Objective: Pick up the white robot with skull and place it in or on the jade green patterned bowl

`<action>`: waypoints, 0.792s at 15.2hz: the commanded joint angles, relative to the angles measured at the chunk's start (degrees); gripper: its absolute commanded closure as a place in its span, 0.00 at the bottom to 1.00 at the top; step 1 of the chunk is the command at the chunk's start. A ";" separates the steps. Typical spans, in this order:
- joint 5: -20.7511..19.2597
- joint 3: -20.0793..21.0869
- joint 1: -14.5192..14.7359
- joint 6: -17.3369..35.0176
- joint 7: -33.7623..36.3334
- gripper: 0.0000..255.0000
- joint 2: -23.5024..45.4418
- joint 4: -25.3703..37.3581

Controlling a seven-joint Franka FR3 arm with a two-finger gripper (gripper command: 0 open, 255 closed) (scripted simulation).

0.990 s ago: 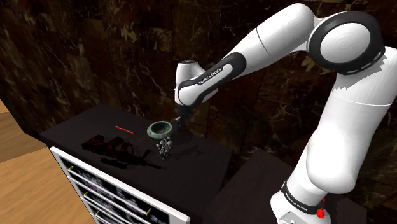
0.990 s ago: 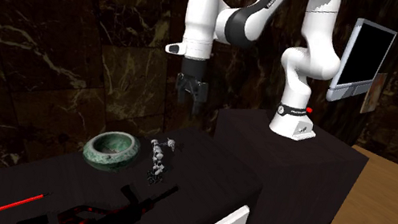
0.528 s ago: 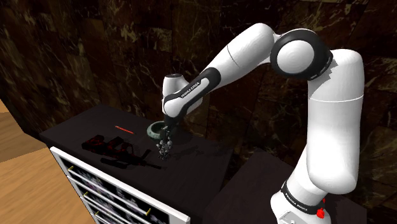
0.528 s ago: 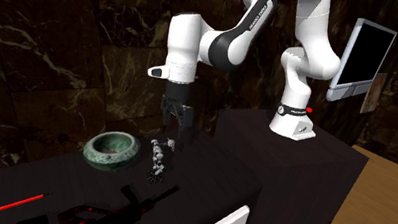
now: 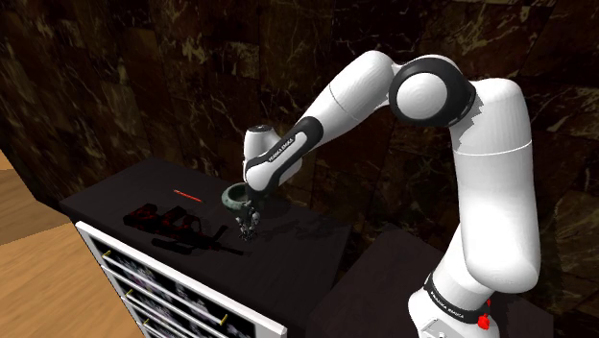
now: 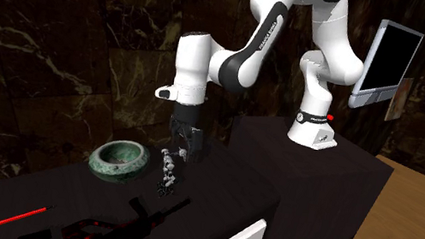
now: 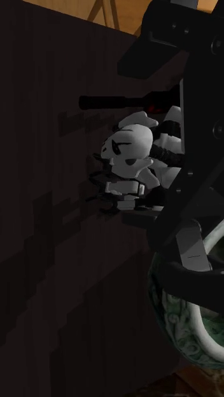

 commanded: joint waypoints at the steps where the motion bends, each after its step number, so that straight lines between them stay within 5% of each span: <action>1: -0.05 -0.02 0.09 0.37 0.09 0.00 0.48 0.14; 7: -0.05 -0.02 0.09 0.36 0.09 0.00 0.47 0.14; 8: -0.05 -0.02 0.09 0.36 0.09 1.00 0.47 0.14; 12: -0.05 -0.02 0.10 0.35 0.09 1.00 0.49 0.18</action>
